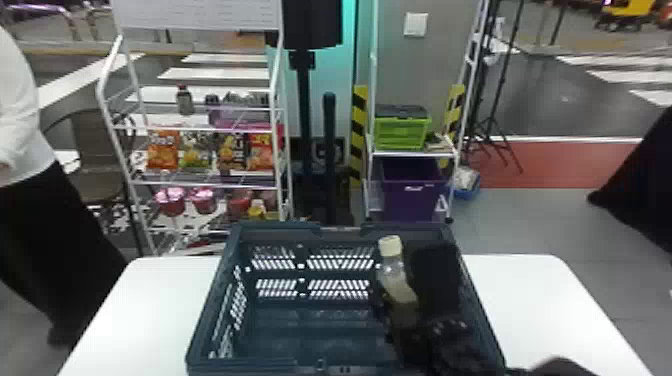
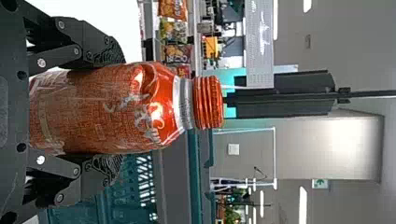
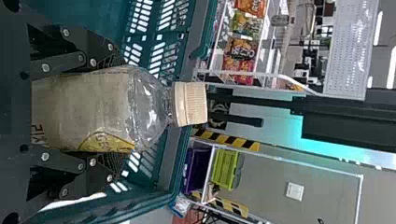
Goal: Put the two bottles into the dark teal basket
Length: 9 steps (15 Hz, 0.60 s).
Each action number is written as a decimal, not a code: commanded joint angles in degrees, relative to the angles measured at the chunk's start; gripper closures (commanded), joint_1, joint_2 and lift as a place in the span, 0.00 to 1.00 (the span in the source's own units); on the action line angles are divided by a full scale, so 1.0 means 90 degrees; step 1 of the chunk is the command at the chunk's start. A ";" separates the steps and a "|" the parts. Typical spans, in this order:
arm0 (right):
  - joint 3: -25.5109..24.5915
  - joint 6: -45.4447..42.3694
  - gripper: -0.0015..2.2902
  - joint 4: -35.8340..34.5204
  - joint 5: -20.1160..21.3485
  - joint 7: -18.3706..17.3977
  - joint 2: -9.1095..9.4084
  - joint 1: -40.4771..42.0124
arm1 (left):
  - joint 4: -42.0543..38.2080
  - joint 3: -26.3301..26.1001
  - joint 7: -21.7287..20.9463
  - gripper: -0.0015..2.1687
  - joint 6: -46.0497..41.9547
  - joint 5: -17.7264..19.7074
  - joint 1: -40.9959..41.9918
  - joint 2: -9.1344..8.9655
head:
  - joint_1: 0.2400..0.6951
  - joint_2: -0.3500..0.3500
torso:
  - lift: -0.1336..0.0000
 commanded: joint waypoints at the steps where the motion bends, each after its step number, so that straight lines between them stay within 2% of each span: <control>1: 0.0166 0.0225 0.70 0.1016 -0.0134 -0.0002 0.0245 -0.0824 | 0.0211 0.0010 -0.0002 0.99 0.0062 0.0215 -0.0140 0.0172 | 0.57 0.50 | 1.00; 6: 0.0420 0.0831 0.70 0.2569 -0.0212 -0.0002 0.0245 -0.1810 | 0.0455 0.0019 -0.0002 0.99 0.0199 0.0479 -0.0375 0.0348 | 0.57 0.50 | 1.00; 9: 0.0468 0.1046 0.70 0.3028 -0.0251 0.0008 0.0245 -0.2103 | 0.0533 0.0019 -0.0002 0.99 0.0219 0.0508 -0.0472 0.0348 | 0.57 0.50 | 1.00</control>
